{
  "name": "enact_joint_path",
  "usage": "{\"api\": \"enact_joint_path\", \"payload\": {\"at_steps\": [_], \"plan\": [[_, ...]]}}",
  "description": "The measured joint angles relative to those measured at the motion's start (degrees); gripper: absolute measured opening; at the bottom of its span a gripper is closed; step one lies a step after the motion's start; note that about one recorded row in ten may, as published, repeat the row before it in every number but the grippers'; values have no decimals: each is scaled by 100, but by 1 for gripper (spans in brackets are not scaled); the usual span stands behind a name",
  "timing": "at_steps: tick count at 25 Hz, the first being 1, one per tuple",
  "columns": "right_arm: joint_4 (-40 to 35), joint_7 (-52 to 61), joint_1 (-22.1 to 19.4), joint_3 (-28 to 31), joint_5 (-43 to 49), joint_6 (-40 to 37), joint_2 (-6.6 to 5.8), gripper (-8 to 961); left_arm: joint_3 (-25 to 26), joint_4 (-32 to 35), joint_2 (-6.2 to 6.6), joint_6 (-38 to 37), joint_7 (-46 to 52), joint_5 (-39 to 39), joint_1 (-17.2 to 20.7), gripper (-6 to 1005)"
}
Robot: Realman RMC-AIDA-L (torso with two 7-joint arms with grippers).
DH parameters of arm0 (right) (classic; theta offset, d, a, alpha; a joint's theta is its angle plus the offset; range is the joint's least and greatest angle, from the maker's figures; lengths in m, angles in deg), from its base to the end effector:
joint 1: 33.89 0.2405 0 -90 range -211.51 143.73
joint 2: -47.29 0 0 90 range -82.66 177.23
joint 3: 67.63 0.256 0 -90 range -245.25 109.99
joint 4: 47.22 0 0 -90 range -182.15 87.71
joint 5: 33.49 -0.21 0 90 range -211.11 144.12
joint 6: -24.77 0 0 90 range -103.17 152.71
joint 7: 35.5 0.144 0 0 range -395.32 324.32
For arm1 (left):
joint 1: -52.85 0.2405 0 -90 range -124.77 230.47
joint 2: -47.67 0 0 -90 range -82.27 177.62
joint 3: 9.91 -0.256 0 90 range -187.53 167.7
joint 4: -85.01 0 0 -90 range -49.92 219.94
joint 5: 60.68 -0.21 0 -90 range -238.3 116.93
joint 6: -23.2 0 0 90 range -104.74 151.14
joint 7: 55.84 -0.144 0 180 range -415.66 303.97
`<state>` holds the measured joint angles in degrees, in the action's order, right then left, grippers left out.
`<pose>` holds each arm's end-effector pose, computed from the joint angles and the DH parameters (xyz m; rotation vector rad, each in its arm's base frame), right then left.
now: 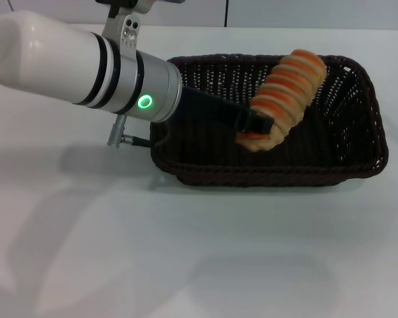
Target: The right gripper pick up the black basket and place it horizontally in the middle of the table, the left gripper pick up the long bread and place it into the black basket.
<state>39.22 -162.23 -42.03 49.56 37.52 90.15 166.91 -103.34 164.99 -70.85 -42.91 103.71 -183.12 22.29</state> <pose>0.2474 0.2663 0.1391 -1.9613 -0.1615 0.4749 -0.1053 0.3465 -0.0479 -2.6635 -1.1012 -0.2167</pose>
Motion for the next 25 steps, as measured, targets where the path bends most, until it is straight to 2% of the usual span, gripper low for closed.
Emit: {"api": "enact_joint_path", "payload": {"at_steps": [1, 6, 13, 16, 18, 20, 25], "plan": [[20, 0, -18, -17, 0, 0, 0, 748, -28, 2, -2, 71, -87, 16, 36, 300], [130, 0, -133, -80, 0, 0, 1, 748, -123, 105, 4, 317, -373, 56, 157, 527], [263, 6, -273, -164, -42, 1, 0, 748, -57, 274, 14, 392, -483, 86, 139, 673], [321, 38, -343, -171, -187, -3, 0, 748, 201, 648, 22, 449, -487, 57, 343, 735], [394, 160, -385, -170, -261, -33, 0, 748, 467, 1041, 25, 539, -553, 55, 648, 771], [525, 363, -444, -144, -322, -157, 3, 748, 690, 1586, 24, 727, -711, 78, 1110, 801], [569, 321, -598, -40, -895, -468, 13, 748, 874, 3017, 33, 1450, -1132, 93, 2556, 847]]}}
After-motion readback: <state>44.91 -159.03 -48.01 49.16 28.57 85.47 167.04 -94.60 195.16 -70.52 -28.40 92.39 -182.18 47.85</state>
